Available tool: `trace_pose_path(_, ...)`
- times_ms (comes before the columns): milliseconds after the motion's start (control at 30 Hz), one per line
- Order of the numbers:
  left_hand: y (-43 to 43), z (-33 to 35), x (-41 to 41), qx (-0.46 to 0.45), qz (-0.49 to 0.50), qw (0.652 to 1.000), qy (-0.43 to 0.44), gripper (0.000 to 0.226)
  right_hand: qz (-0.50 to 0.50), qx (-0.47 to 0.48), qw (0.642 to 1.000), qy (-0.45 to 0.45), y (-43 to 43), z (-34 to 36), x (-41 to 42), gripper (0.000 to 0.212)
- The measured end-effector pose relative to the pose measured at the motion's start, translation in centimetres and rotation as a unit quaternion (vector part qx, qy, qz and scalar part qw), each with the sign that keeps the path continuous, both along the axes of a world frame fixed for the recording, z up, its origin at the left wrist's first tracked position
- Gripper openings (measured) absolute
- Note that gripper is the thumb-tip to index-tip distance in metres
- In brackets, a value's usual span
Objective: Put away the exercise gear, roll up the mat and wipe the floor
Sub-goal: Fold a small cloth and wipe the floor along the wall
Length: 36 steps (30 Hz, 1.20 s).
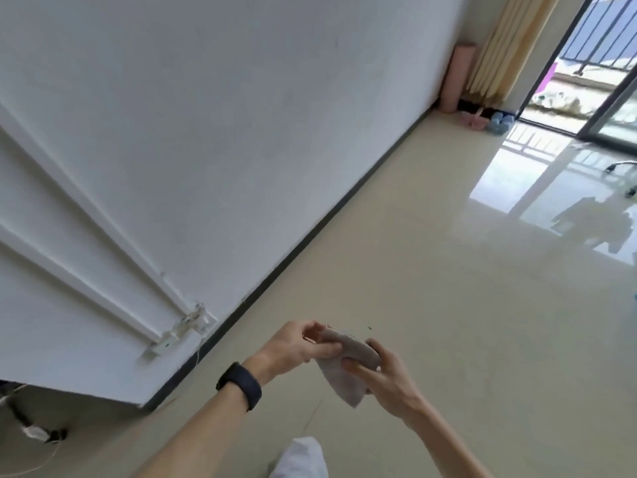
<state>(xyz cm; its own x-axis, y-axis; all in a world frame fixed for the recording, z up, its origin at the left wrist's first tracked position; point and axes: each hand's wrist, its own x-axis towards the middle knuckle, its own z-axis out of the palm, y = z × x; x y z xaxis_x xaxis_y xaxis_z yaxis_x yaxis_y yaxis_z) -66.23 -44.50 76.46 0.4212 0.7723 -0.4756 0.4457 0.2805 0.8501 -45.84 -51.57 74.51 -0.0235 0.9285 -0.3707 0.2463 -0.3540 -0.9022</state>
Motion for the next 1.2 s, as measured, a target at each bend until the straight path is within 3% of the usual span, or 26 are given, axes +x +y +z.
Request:
trace_pose_path(233,15.0,-5.9,7.2,-0.042,0.112,0.993,-0.015,0.029,0.003,-0.083,0.996,0.028,18.7,-3.1,7.3,0.015)
trace_pose_path(500,33.5,-8.8,15.6,-0.076,0.219,0.972,-0.027,0.028,-0.039,-0.170,0.982,0.072,39.1,-4.7,14.2,0.018)
trace_pose_path(700,43.7,-12.6,18.7,-0.088,0.303,0.949,-0.002,0.029,0.073,-0.223,0.970,0.070,53.3,-7.9,17.6,0.024)
trace_pose_path(867,49.5,-20.5,21.5,-0.126,0.442,0.888,0.004,0.025,0.223,-0.267,0.936,0.049,65.1,-16.2,18.3,0.024)
trace_pose_path(1000,51.1,-28.8,23.9,-0.177,0.541,0.822,0.014,0.019,0.320,-0.245,0.914,-0.044,70.8,-25.2,17.3,0.014)
trace_pose_path(1100,50.9,-36.0,24.9,-0.209,0.565,0.797,0.035,0.017,0.374,-0.233,0.894,-0.086,72.8,-32.2,16.4,0.009)
trace_pose_path(1200,48.6,-44.9,25.2,-0.238,0.535,0.806,0.093,0.032,0.409,-0.230,0.875,-0.120,73.3,-40.2,15.6,0.009)
